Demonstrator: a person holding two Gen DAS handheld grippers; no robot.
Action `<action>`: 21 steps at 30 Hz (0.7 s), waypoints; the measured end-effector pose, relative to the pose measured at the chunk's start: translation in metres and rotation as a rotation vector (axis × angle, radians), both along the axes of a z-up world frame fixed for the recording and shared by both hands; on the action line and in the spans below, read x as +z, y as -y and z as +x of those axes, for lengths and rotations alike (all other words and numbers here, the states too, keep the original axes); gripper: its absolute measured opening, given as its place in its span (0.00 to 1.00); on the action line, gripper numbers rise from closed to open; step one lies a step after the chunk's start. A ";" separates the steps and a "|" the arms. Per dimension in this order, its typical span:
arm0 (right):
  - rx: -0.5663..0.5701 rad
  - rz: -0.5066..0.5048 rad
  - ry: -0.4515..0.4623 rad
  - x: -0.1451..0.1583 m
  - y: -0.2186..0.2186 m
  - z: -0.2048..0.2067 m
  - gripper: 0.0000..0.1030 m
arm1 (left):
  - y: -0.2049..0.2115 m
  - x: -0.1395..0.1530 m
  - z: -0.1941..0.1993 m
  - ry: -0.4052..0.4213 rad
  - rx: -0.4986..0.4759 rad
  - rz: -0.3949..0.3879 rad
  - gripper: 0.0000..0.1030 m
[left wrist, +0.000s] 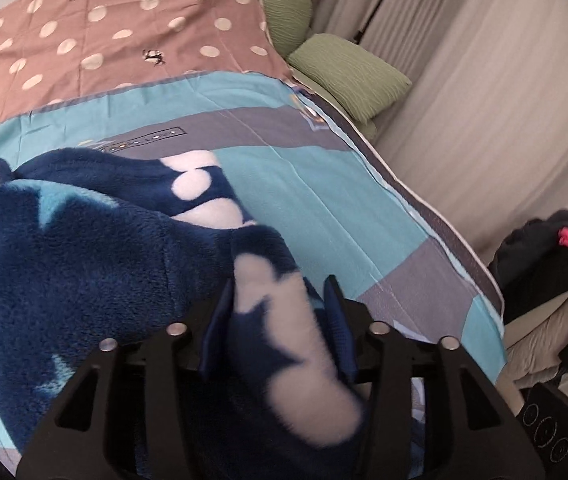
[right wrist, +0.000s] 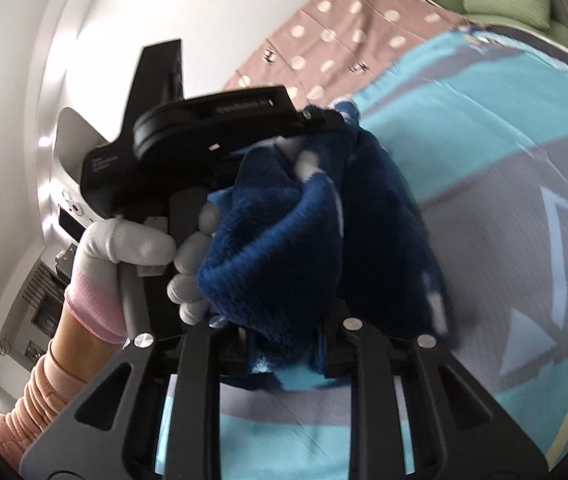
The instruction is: Fold small clothes
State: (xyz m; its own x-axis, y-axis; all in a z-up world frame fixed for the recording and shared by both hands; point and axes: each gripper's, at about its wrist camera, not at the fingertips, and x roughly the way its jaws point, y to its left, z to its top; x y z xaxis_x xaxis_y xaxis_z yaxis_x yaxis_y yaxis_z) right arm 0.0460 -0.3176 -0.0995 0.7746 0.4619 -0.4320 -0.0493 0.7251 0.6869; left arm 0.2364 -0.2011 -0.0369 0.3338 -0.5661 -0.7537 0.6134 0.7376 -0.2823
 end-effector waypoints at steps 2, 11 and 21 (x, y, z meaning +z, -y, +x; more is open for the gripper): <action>-0.014 -0.005 -0.018 -0.005 0.004 -0.002 0.32 | 0.005 0.004 -0.006 0.027 -0.028 -0.005 0.53; -0.029 -0.055 -0.027 -0.011 0.012 -0.012 0.47 | -0.050 0.063 -0.050 0.363 0.017 0.026 0.74; -0.064 -0.130 0.094 0.021 0.024 -0.031 0.58 | -0.089 -0.004 -0.054 0.452 0.107 0.278 0.53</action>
State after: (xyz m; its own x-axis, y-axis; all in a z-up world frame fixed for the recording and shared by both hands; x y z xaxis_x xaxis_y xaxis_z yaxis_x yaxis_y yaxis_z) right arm 0.0147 -0.3420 -0.0785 0.8407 0.3549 -0.4090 -0.0596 0.8114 0.5815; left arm 0.1827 -0.1125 -0.0411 0.7041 -0.3111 -0.6383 0.5461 0.8118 0.2068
